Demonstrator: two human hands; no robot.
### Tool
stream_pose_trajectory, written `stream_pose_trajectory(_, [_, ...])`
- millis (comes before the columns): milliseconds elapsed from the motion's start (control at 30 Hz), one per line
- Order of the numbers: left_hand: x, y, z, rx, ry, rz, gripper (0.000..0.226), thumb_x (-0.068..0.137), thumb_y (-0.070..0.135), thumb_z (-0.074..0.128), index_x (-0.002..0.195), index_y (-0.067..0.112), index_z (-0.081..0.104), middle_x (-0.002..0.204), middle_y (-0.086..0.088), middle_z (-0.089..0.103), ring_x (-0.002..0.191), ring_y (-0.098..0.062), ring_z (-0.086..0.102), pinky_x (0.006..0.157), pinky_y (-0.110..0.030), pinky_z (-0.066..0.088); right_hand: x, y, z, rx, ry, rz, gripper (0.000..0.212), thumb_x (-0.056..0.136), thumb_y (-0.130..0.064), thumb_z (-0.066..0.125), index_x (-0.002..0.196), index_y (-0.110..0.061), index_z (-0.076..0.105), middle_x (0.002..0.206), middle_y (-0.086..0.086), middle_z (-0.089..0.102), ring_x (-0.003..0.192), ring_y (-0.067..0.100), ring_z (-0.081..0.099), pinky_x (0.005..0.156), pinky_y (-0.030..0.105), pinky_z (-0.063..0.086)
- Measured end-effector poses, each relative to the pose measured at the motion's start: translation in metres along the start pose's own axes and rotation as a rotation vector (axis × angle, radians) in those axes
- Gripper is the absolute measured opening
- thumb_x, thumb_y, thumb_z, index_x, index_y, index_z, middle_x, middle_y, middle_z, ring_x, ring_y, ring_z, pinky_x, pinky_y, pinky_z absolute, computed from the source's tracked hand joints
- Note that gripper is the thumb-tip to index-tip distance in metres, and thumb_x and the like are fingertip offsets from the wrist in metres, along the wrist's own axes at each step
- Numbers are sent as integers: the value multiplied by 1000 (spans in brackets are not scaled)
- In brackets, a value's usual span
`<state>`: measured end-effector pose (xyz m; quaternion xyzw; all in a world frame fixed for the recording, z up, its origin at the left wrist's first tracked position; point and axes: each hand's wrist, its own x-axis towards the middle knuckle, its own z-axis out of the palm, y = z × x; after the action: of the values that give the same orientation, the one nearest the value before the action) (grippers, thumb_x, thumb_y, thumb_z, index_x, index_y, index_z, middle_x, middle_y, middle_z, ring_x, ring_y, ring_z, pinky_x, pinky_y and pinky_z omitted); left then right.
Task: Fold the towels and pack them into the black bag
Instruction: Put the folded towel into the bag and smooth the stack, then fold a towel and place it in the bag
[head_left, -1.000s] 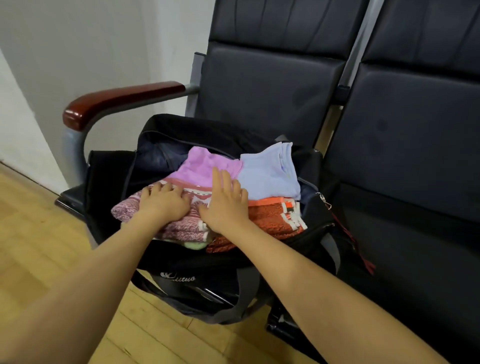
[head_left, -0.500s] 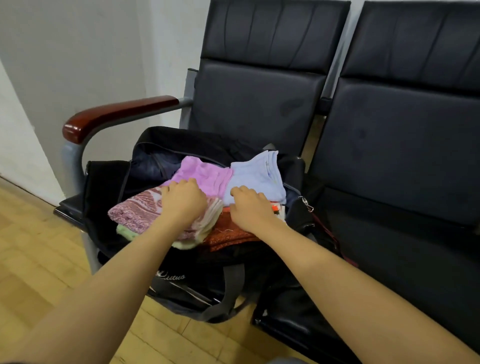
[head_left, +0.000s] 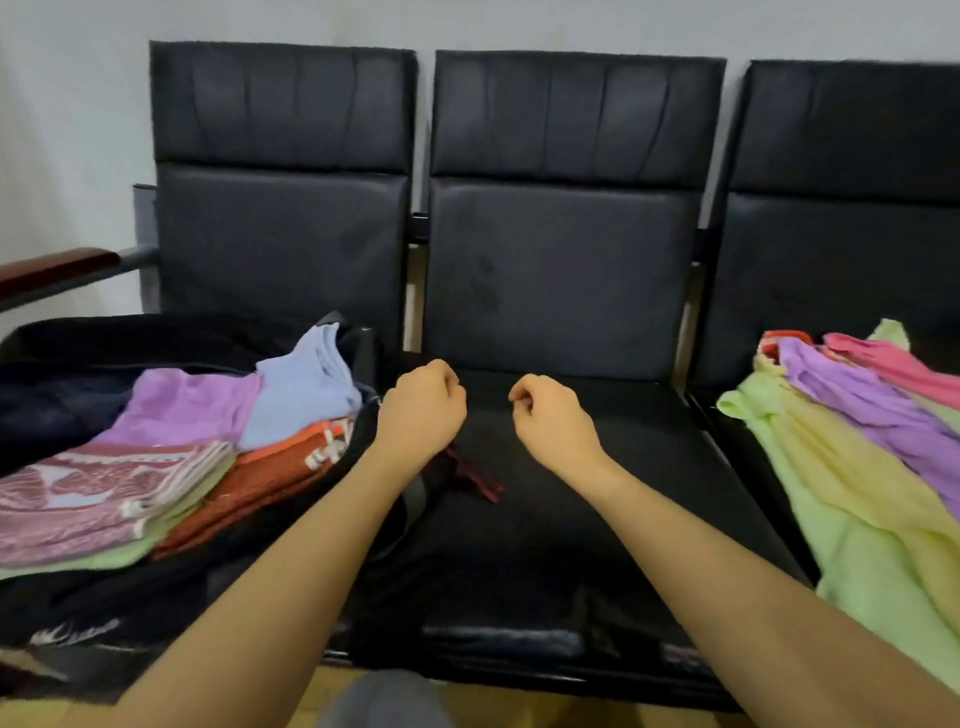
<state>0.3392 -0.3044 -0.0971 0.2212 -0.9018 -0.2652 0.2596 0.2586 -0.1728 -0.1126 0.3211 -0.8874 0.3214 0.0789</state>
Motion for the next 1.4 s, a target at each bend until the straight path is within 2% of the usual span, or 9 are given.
stream_pose_trajectory(233, [-12,116,106,-221,-230,123,22,94,19,44,107,17,62,94,0,65,82,-17,61,79,-36,53,-30,136,-83,96,202,362,13,90,-12,50,92,-20,61,91,3,65,80,19,60,74,33,50])
stream_pose_trajectory(433, [-27,201,194,-279,-418,212,22,95,20,44,107,20,62,96,-3,66,83,-20,62,79,-40,54,-58,231,-132,74,332,477,16,87,-5,51,94,-7,66,94,12,67,91,28,61,79,33,47])
stream_pose_trajectory(567, [-35,235,243,-257,-514,282,27,94,14,42,112,15,63,104,-7,66,95,-25,60,85,-41,51,-75,279,-153,-67,307,563,25,85,-6,50,107,-6,63,110,12,63,104,30,57,84,33,44])
stream_pose_trajectory(700, [-41,256,280,-203,-594,359,32,92,9,40,116,15,60,103,-12,65,97,-31,59,86,-42,49,-87,308,-163,-479,126,600,50,78,-22,63,123,-11,45,125,11,46,117,31,42,96,37,34])
stream_pose_trajectory(800, [-42,266,303,-99,-672,411,39,94,12,41,130,21,51,119,-10,59,110,-31,54,97,-45,42,-94,323,-166,-630,58,661,44,81,-27,60,118,-11,42,124,11,46,117,30,42,97,38,31])
stream_pose_trajectory(933, [-42,275,319,-7,-770,465,51,97,22,44,145,29,30,132,-9,50,120,-32,46,102,-48,37,-98,334,-171,-727,113,575,22,87,-12,45,106,-13,55,110,7,59,105,28,53,90,37,31])
stream_pose_trajectory(1167, [-32,286,319,-281,-771,434,70,97,22,45,147,45,1,129,0,50,112,-26,53,101,-47,40,-87,322,-187,-312,465,453,14,93,-9,42,101,-13,52,92,6,59,91,27,57,70,32,27])
stream_pose_trajectory(1300, [-17,301,307,-569,-692,440,71,96,9,49,150,29,8,129,-2,48,97,-16,54,83,-21,46,-78,306,-197,-17,635,254,25,86,-30,29,88,-13,47,81,2,48,75,22,47,66,41,39])
stream_pose_trajectory(1400, [-7,310,293,-649,-699,444,47,93,1,48,134,23,42,105,4,53,90,-13,52,74,-17,45,-74,301,-201,65,662,103,33,84,-32,30,90,-9,53,81,-3,50,73,19,48,65,40,41])
